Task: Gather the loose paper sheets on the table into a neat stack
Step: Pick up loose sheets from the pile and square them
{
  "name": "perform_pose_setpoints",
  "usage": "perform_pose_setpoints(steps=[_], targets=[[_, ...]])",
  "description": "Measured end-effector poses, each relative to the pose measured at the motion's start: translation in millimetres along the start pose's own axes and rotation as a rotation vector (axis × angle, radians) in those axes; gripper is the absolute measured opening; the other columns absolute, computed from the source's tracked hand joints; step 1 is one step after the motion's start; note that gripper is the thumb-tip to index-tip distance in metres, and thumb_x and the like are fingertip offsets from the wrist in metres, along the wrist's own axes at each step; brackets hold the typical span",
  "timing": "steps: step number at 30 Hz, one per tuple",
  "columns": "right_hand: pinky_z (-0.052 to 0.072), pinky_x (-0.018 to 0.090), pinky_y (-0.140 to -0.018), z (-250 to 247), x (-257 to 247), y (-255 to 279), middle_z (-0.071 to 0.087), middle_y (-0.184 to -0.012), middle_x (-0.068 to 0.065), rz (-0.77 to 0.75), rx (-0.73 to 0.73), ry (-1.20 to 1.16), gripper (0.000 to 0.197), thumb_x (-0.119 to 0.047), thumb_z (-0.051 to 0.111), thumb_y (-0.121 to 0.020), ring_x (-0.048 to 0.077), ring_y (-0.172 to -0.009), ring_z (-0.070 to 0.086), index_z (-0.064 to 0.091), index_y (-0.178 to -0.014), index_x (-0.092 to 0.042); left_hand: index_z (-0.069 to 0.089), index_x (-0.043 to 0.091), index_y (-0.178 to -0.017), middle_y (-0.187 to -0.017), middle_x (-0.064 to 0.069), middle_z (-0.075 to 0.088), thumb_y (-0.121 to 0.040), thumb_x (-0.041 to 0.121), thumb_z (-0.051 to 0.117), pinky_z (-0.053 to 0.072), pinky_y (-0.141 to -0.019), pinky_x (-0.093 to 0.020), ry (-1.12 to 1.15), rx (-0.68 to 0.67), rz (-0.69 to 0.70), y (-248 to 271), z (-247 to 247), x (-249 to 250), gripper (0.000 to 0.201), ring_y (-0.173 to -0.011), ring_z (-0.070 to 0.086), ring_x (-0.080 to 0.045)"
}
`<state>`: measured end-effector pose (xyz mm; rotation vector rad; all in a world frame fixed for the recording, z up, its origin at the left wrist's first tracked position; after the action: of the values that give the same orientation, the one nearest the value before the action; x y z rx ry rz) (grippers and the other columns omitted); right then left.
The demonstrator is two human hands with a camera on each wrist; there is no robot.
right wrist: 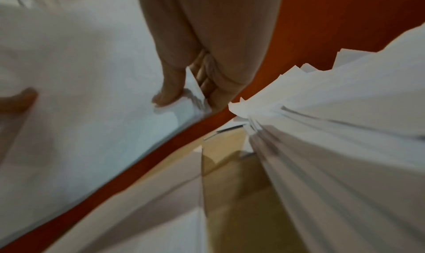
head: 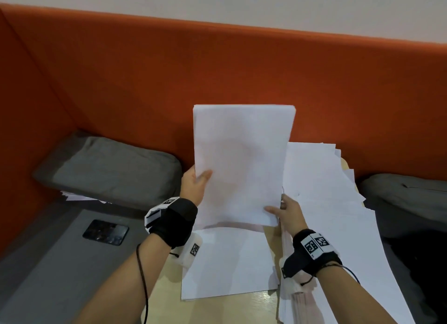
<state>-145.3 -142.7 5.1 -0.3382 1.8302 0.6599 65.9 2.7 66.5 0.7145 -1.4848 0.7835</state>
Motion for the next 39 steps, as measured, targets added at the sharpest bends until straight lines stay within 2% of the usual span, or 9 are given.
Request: perform_pose_setpoints(steps=[3,7,9,12,18,28,32,35,39], targets=[[0.045,0.015,-0.046,-7.8,-17.1,4.3,0.060,-0.068,0.008,-0.046,0.068,-0.149,0.039,0.006,0.070,-0.078,0.018,-0.062,0.059,0.039,-0.093,-0.012,0.057,-0.007,-0.116,-0.115,-0.022,0.061,-0.089,-0.004,0.053,0.047,-0.090,-0.035,0.055,0.084,0.027,-8.5,-4.5,8.9,0.027,-0.098,0.058,-0.019],[0.043,0.009,-0.048,-9.0,-37.8,6.1,0.064,-0.079,0.004,-0.110,-0.041,-0.077,0.021,-0.002,0.066,-0.084,0.001,-0.059,0.062,0.053,-0.099,-0.009,0.056,0.000,-0.115,-0.109,-0.009,0.061,-0.090,-0.003,0.052,0.050,-0.079,-0.012,0.092,0.070,0.048,-11.4,-5.6,15.8,0.026,-0.077,0.063,0.008],[0.043,0.007,-0.052,-8.8,-52.2,6.5,0.063,-0.080,-0.003,-0.165,-0.082,-0.031,0.012,-0.007,0.065,-0.086,0.000,-0.065,0.061,0.060,-0.097,-0.006,0.056,0.002,-0.115,-0.108,-0.005,0.060,-0.090,-0.003,0.051,0.050,-0.076,-0.009,0.107,0.038,0.068,-9.3,-3.8,22.4,0.025,-0.074,0.062,0.012],[0.050,0.010,-0.061,-13.1,-78.2,4.6,0.066,-0.091,-0.003,-0.233,-0.045,-0.122,0.021,-0.007,0.065,-0.084,0.005,-0.079,0.063,0.061,-0.105,-0.005,0.055,0.006,-0.112,-0.099,0.004,0.062,-0.091,-0.003,0.050,0.049,-0.073,-0.008,0.135,-0.010,0.115,-3.4,2.8,38.3,0.023,-0.075,0.063,0.012],[0.054,0.019,-0.066,-16.5,-103.1,7.9,0.071,-0.088,-0.001,-0.311,-0.006,-0.312,0.015,-0.006,0.065,-0.083,0.007,-0.074,0.069,0.065,-0.098,-0.008,0.053,0.014,-0.110,-0.100,0.012,0.061,-0.092,0.004,0.051,0.050,-0.080,-0.011,0.151,0.008,0.208,0.5,2.3,60.0,0.020,-0.085,0.062,0.013],[0.053,0.019,-0.065,-15.9,-116.6,9.6,0.071,-0.083,-0.005,-0.367,0.017,-0.364,0.014,-0.003,0.066,-0.082,0.006,-0.072,0.068,0.066,-0.092,-0.012,0.052,0.012,-0.107,-0.094,0.008,0.061,-0.094,0.005,0.047,0.051,-0.071,-0.012,0.160,0.031,0.286,1.7,3.3,70.8,0.016,-0.079,0.063,0.010],[0.053,0.019,-0.065,-19.3,-123.6,12.1,0.073,-0.080,-0.008,-0.394,0.011,-0.391,0.015,-0.004,0.067,-0.081,0.008,-0.075,0.069,0.067,-0.094,-0.011,0.054,0.024,-0.097,-0.092,0.007,0.061,-0.094,0.019,0.047,0.051,-0.076,-0.016,0.195,0.068,0.343,4.4,4.4,80.9,0.009,-0.080,0.061,0.006],[0.055,0.021,-0.069,-17.9,-113.1,10.1,0.073,-0.090,0.001,-0.348,-0.017,-0.360,0.028,-0.011,0.075,-0.074,0.015,-0.083,0.069,0.067,-0.100,-0.007,0.054,0.024,-0.102,-0.096,0.007,0.062,-0.098,0.020,0.043,0.051,-0.079,-0.018,0.180,0.076,0.319,3.6,8.1,72.2,0.012,-0.084,0.062,0.005],[0.054,0.024,-0.079,-9.3,-81.0,5.7,0.070,-0.099,0.006,-0.227,-0.034,-0.198,0.024,-0.014,0.067,-0.085,0.025,-0.097,0.066,0.065,-0.107,-0.005,0.055,0.022,-0.107,-0.103,0.004,0.064,-0.097,0.029,0.044,0.049,-0.088,-0.031,0.113,0.091,0.181,4.3,10.3,34.3,0.016,-0.095,0.063,-0.007]])
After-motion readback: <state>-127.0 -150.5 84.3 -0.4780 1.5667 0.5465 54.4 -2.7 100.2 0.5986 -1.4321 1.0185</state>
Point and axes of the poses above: each hand's wrist, its own y-axis away from the middle knuckle, its own z-axis out of the palm, x = y × z, the point moved 5 cm from there along -y, towards the middle knuckle
